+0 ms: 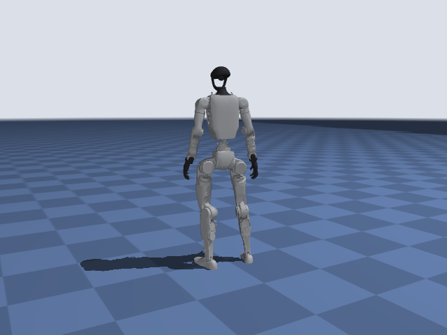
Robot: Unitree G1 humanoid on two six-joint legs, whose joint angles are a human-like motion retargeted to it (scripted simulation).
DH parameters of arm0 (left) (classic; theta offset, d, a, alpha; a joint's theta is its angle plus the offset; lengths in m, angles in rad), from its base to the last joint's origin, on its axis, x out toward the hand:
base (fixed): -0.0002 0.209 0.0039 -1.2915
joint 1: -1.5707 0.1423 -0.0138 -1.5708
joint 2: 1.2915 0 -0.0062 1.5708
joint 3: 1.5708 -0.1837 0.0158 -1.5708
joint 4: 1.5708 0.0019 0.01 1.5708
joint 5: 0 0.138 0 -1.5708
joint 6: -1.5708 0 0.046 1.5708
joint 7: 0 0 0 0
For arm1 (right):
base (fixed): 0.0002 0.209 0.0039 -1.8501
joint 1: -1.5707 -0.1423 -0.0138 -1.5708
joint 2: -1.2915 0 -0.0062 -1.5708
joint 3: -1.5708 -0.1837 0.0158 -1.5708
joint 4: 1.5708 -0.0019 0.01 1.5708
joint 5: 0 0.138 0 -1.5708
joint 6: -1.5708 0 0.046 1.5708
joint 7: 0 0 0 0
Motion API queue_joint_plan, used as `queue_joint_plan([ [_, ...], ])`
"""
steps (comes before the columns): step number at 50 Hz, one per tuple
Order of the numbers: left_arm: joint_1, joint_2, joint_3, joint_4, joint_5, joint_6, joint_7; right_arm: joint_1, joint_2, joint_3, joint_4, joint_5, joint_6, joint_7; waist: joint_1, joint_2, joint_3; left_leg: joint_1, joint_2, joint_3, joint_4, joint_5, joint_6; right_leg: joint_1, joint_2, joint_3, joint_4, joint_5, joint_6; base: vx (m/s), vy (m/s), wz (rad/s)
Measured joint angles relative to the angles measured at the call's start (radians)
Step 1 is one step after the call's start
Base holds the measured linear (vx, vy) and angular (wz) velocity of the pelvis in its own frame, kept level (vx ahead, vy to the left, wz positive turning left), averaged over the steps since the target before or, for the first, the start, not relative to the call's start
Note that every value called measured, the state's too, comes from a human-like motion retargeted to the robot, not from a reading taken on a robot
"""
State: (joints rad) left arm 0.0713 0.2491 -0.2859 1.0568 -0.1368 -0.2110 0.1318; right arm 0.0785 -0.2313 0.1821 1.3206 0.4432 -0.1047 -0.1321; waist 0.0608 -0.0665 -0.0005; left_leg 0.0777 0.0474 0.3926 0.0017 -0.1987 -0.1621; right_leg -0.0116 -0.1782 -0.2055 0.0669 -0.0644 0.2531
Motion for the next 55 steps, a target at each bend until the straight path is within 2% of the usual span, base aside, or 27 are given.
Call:
queue_joint_plan([
  [10, 0.010, 0.002, -0.003, 0.010, -0.013, 0.003, -0.011, -0.075, 0.012, 0.009, -0.008, 0.017, 0.001, 0.002, 0.024, -0.009, 0.000, 0.008, -0.003, -0.006, -0.008, 0.003, 0.002, 0.007, -0.002, -0.005, 0.000, -0.003, -0.003, 0.00, 0.00, 0.00],
  [30, 0.002, 0.010, 0.001, 0.016, 0.018, 0.002, 0.018, -0.084, -0.001, 0.086, -0.019, -0.161, 0.007, -0.053, 0.049, -0.037, -0.012, 0.000, -0.005, -0.038, -0.006, 0.004, -0.003, 0.022, -0.008, -0.040, -0.003, -0.013, -0.003, 0.00, 0.00, 0.00],
  [35, 0.001, 0.015, 0.008, 0.008, 0.033, 0.018, 0.000, -0.106, -0.024, 0.059, -0.056, -0.208, 0.030, 0.006, 0.043, -0.044, -0.016, 0.002, -0.003, -0.032, -0.006, 0.002, -0.004, 0.020, -0.006, -0.035, -0.003, -0.012, 0.000, 0.00, 0.00, 0.00],
  [40, 0.008, 0.027, 0.023, -0.028, 0.028, 0.035, -0.015, -0.121, -0.126, -0.046, -0.284, -0.188, 0.020, 0.071, 0.032, -0.051, -0.020, 0.008, -0.002, -0.017, -0.004, -0.003, -0.005, 0.017, -0.003, -0.020, -0.002, -0.009, 0.007, 0.00, 0.00, -0.09],
  [45, 0.019, 0.051, 0.021, -0.076, -0.014, 0.038, 0.020, -0.164, -0.307, -0.167, -0.690, -0.141, -0.038, 0.042, 0.021, -0.050, -0.022, 0.019, 0.008, 0.010, -0.009, -0.004, -0.013, 0.011, 0.011, 0.004, -0.003, -0.004, 0.009, 0.00, -0.02, -0.27],
  [55, 0.022, 0.144, -0.028, -0.149, -0.089, 0.016, 0.009, -0.434, -0.860, -0.303, -1.657, -0.057, -0.243, -0.125, 0.009, -0.051, -0.027, 0.029, 0.020, 0.041, -0.012, -0.005, -0.019, 0.004, 0.029, 0.032, -0.008, 0.003, 0.009, 0.00, -0.01, -0.09],
])
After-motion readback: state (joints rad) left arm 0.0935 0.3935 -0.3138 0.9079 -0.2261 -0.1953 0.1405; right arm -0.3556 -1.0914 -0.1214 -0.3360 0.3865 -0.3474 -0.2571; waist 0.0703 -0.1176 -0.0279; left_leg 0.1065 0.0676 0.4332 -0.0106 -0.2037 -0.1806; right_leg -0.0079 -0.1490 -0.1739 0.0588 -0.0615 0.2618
